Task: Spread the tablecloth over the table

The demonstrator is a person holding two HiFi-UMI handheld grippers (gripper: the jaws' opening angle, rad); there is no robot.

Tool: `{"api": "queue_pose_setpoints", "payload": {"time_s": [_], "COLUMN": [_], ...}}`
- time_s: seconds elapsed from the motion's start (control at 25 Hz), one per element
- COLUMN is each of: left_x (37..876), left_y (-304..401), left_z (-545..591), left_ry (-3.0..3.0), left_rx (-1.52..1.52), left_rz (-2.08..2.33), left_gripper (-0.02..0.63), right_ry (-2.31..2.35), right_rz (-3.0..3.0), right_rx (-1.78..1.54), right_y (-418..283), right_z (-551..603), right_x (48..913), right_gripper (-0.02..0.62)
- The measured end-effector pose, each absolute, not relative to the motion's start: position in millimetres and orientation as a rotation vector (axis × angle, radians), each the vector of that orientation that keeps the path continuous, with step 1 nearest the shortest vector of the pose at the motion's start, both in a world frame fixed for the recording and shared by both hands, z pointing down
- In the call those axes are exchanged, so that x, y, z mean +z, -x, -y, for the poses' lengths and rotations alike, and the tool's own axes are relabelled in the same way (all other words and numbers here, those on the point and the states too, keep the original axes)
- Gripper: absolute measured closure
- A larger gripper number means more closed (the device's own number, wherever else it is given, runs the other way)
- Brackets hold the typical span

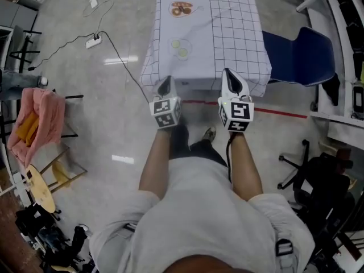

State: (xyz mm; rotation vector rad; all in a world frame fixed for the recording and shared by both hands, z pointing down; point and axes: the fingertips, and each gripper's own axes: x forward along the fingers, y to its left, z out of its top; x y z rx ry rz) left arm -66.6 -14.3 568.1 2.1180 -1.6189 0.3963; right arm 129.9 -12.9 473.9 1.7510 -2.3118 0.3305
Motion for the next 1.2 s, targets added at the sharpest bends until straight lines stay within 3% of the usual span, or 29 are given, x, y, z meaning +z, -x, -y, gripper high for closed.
{"api": "queue_pose_setpoints", "payload": {"time_s": [0.44,1.2], "left_x": [440,376], "left_y": [-35,-143], "left_z": [-6,-37], "left_ry": [-2.362,-2.647], "left_rx": [0.162,0.126], "left_rz": [1.639,1.492], "left_gripper": [0.584,0.584], "right_ry": [-1.891,-1.965], "right_rz": [2.388,2.417], "right_rx": [0.087,-0.064], "right_y": [-187,-237], "right_z": [-28,-66], "right_x": [397,336], "right_gripper": [0.589,0.589]}}
